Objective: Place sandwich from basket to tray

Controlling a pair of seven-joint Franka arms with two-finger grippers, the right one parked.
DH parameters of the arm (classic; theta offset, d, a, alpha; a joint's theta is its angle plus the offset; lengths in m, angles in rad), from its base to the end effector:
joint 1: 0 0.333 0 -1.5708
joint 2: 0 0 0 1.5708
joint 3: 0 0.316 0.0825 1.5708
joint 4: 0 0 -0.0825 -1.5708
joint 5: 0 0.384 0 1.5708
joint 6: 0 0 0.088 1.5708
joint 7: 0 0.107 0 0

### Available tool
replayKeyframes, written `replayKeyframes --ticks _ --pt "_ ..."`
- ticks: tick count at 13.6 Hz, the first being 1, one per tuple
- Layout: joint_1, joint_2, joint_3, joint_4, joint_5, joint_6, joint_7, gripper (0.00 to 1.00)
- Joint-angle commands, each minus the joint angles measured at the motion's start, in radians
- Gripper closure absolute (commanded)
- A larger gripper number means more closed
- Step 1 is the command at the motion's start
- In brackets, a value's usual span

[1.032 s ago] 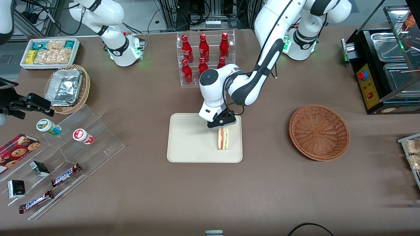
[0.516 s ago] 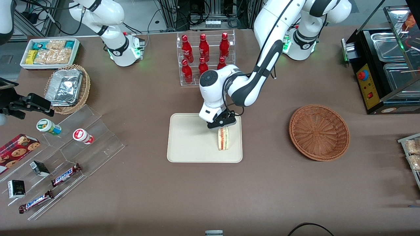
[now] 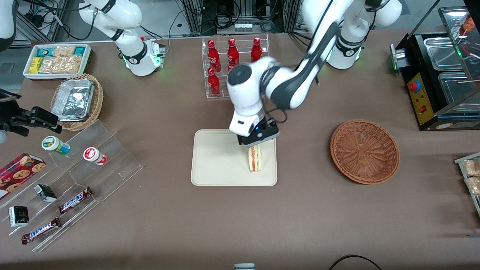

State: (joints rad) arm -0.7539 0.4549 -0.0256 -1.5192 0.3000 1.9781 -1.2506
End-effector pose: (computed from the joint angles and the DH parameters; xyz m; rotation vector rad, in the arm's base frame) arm 0.5043 -0.4685 0.4016 -2.9399 -0.5271 -0.3408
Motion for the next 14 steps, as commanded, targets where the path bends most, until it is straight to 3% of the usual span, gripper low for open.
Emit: replayKeyframes --ticks 1,5,12,14 --pt "0.060 -0.177 -0.004 -0.032 -0.032 -0.146 0.043 0.00" --pt "0.229 -0.347 -0.004 -0.033 -0.131 -0.326 0.320 0.00" --pt "0.599 -0.517 -0.004 -0.076 -0.301 -0.466 0.933 0.00" --pt "0.672 -0.574 -0.004 -0.131 -0.315 -0.466 1.090 0.00"
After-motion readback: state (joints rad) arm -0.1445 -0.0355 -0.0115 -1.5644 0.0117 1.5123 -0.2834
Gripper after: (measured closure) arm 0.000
